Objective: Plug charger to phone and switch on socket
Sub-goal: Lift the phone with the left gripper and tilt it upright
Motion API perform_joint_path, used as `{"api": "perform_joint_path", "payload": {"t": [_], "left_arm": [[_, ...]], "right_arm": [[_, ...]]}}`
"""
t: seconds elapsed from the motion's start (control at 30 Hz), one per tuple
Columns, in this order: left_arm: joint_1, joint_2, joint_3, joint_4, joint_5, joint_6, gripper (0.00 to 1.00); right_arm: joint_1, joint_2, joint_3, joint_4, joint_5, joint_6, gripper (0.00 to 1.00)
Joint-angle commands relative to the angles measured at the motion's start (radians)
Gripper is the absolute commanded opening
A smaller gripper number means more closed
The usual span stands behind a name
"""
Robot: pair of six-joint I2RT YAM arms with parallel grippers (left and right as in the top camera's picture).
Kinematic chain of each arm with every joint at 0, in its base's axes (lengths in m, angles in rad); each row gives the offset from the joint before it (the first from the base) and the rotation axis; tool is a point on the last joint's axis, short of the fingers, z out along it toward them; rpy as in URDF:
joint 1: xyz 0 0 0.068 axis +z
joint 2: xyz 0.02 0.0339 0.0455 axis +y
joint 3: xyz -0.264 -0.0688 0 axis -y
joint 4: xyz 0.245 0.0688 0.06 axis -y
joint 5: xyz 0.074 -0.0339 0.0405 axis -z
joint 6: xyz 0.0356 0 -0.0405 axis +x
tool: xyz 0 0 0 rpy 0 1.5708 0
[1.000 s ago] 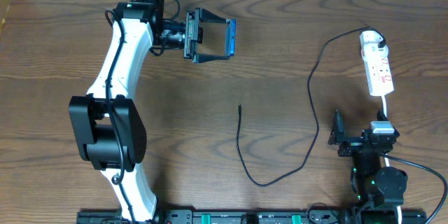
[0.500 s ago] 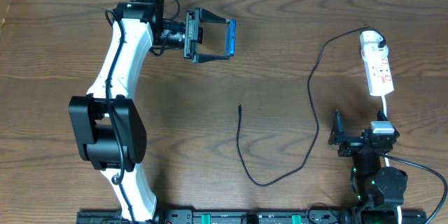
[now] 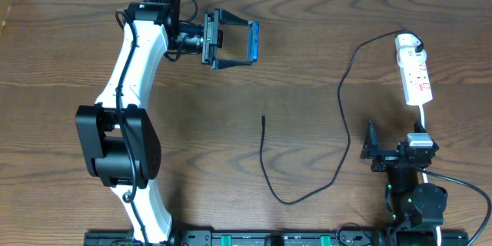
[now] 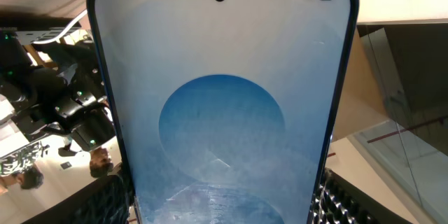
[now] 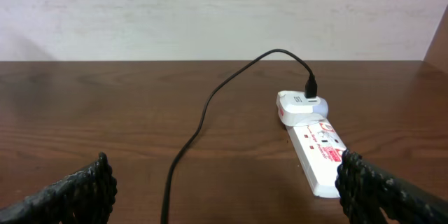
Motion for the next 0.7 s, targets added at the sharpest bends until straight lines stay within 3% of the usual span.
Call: {"api": "perform_joint_path", "payload": {"t": [0.0, 0.33, 0.67], "left_arm": [[0.002, -0.032, 0.02, -0.002, 0.045, -0.012, 0.07], [0.002, -0.032, 0.02, 0.002, 0.045, -0.011, 0.07], [0.002, -0.032, 0.02, 0.005, -0.026, 0.096, 0.07]], "right_arm": [[0.015, -0.006, -0.001, -0.005, 0.005, 0.014, 0.99], [0.015, -0.006, -0.001, -0.005, 0.005, 0.014, 0.99], [0.015, -0.006, -0.001, -0.005, 0.005, 0.014, 0.99]]}}
